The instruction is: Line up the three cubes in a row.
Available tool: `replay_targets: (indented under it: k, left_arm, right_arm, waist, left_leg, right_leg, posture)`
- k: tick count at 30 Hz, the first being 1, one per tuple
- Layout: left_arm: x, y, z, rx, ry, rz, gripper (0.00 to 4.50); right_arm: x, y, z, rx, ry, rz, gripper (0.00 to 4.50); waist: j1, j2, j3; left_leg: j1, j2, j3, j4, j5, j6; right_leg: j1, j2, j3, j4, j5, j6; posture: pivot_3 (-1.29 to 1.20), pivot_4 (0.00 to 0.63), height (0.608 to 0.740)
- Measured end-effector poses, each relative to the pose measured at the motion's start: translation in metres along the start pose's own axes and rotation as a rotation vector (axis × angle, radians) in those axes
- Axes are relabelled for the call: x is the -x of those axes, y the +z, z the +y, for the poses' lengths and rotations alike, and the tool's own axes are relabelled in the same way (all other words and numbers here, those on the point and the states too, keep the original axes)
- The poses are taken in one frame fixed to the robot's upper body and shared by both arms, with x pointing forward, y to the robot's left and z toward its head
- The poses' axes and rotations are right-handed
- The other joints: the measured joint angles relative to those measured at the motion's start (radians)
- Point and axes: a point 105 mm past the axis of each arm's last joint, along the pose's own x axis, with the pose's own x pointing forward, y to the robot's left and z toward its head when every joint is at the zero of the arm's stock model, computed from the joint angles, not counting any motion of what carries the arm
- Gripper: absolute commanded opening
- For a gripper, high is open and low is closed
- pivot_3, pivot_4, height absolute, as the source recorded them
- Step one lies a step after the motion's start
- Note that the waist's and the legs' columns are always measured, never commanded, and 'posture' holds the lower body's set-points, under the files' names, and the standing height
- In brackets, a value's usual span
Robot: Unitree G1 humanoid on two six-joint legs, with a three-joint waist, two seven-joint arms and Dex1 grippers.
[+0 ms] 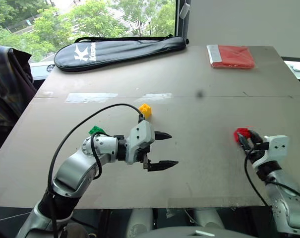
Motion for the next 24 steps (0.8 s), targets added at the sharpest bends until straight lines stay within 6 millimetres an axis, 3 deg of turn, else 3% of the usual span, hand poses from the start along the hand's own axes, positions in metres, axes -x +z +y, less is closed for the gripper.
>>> replay_targets:
  k: [4, 11, 24]
  left_arm:
    - [0.005, -0.002, 0.002, -0.009, 0.021, 0.011, 4.5]
    - [0.006, -0.007, 0.001, 0.005, 0.04, 0.018, 4.5]
    - [0.013, -0.011, 0.0, -0.009, 0.019, 0.064, 4.5]
  right_arm:
    - [-0.003, 0.002, 0.006, 0.045, 0.032, -0.005, 1.3]
    - [-0.011, -0.004, 0.056, 0.005, 0.047, -0.042, 1.3]
    - [-0.005, -0.006, 0.061, -0.022, 0.035, -0.037, 1.3]
  waist:
    - [0.001, -0.002, 0.001]
    - [0.001, -0.003, 0.002]
    - [0.002, -0.004, 0.002]
  left_leg:
    - [0.0, -0.001, 0.001, 0.002, 0.0, 0.0]
    - [-0.003, 0.001, -0.001, 0.0, 0.0, 0.0]
    - [-0.005, 0.0, -0.001, 0.001, 0.0, 0.0]
  right_leg:
    - [0.0, -0.001, 0.001, 0.0, -0.001, 0.002]
    - [-0.004, 0.0, -0.001, 0.001, 0.0, -0.001]
    - [-0.005, -0.001, -0.002, 0.0, 0.0, -0.001]
  posture:
    - [0.0, 0.15, 0.708]
    - [0.0, 0.15, 0.708]
    - [0.0, 0.15, 0.708]
